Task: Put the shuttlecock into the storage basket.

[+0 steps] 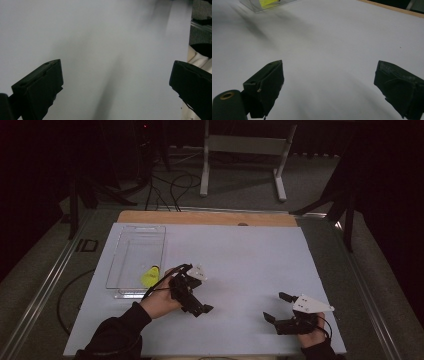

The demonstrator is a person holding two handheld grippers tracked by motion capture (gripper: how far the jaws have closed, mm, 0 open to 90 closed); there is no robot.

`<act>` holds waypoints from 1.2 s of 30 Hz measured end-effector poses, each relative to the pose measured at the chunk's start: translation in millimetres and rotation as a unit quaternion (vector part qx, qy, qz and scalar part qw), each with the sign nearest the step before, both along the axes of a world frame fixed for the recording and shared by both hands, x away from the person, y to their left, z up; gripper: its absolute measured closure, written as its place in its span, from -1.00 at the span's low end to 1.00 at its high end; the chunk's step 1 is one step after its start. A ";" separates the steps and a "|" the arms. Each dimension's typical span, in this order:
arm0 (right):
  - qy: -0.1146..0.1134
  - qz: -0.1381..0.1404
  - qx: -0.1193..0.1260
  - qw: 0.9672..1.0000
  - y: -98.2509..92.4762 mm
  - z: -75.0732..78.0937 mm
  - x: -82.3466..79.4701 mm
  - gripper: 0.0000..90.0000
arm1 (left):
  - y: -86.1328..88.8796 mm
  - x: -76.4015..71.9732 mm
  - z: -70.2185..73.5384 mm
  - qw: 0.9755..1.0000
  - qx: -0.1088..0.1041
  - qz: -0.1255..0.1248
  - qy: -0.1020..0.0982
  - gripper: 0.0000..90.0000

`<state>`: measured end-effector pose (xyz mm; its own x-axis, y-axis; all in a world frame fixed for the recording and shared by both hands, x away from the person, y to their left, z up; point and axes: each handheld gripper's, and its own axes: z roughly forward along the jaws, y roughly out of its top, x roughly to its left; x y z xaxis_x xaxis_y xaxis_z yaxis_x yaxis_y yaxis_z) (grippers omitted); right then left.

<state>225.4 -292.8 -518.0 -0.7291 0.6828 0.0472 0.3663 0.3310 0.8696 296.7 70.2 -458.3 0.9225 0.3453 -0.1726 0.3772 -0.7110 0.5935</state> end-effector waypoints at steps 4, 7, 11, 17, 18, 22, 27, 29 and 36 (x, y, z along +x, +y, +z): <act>0.000 0.000 0.002 1.000 0.1 0.0 -0.2 -0.79 | 3.0 -6.6 -7.9 1.000 0.001 0.000 0.004 -1.00; -0.001 0.000 -0.001 1.000 0.1 -0.3 0.0 -0.79 | 7.3 -10.2 -12.3 1.000 0.000 0.001 0.006 -1.00; -0.001 0.000 -0.002 1.000 0.8 -0.3 -0.2 -0.79 | 12.5 -16.6 -16.8 1.000 -0.006 0.003 0.009 -1.00; -0.001 0.001 -0.002 1.000 0.8 -0.1 -0.3 -0.79 | 21.1 -26.3 -24.5 1.000 0.001 0.005 0.008 -1.00; -0.001 0.001 -0.003 1.000 0.6 0.1 -0.4 -0.79 | 23.1 -28.0 -25.7 1.000 -0.001 0.008 0.010 -1.00; -0.001 0.001 -0.002 1.000 0.4 0.1 -0.3 -0.79 | 32.7 -35.0 -29.4 1.000 0.001 0.012 0.010 -1.00; -0.001 0.003 -0.002 1.000 0.9 -0.3 0.1 -0.79 | 44.6 -43.6 -31.9 1.000 0.004 0.018 0.007 -1.00; -0.002 0.004 -0.004 1.000 1.2 -0.2 -0.1 -0.79 | 49.4 -46.1 -33.1 1.000 0.006 0.022 0.006 -1.00; 0.001 0.003 -0.004 1.000 1.6 -0.7 0.2 -0.79 | 66.3 -52.0 -35.8 0.999 -0.005 0.040 0.004 -1.00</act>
